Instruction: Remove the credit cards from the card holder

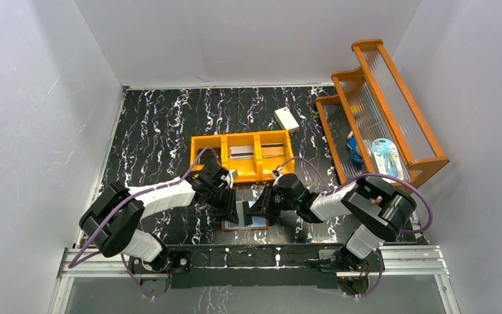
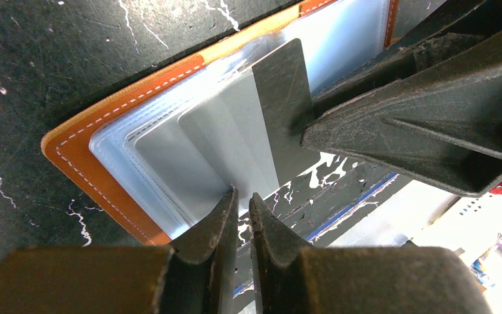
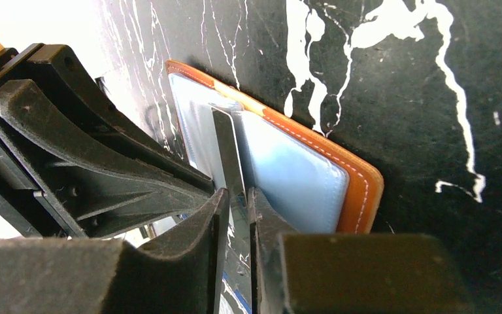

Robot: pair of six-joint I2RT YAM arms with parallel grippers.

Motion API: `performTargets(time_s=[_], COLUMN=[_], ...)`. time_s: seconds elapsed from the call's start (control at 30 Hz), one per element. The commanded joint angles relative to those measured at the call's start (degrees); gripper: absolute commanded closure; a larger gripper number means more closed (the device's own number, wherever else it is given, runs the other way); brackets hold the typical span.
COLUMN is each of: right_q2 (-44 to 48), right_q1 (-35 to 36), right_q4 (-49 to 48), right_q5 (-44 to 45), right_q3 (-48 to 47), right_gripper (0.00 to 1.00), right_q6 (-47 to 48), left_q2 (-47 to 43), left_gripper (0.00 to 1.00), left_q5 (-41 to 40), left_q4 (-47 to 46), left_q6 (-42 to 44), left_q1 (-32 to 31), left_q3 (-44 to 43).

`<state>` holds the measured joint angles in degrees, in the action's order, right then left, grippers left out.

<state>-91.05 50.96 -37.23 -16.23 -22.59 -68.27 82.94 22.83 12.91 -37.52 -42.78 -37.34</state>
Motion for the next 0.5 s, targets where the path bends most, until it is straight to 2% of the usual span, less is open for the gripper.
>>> performTargets(time_s=[0.0,0.13,0.23,0.47], right_q2=[0.1,-0.7,1.2,8.8], right_q1=[0.8,1.0,1.0,0.9], right_q4=[-2.0,-4.0,-1.3,7.8], right_q5=[-5.7,-6.0,-3.8,2.2], right_q3=[-3.1,-2.5,-2.0,0.3], right_gripper=[0.76,0.88,0.94,0.97], right_q6=[1.7,1.0,1.1,0.9], left_q2=[1.4,1.3,0.7,-0.5], left_gripper=[0.89,0.89,0.89,0.89], left_q5=[-4.1,-4.1,-4.4,-4.9], left_q4=[2.6,2.6,2.7,2.7], left_q6=[1.1,1.1,0.8,0.7], left_q1=[-1.1,-1.1,-1.1,-1.1], left_q3=[1.0,1.1,1.5,1.6])
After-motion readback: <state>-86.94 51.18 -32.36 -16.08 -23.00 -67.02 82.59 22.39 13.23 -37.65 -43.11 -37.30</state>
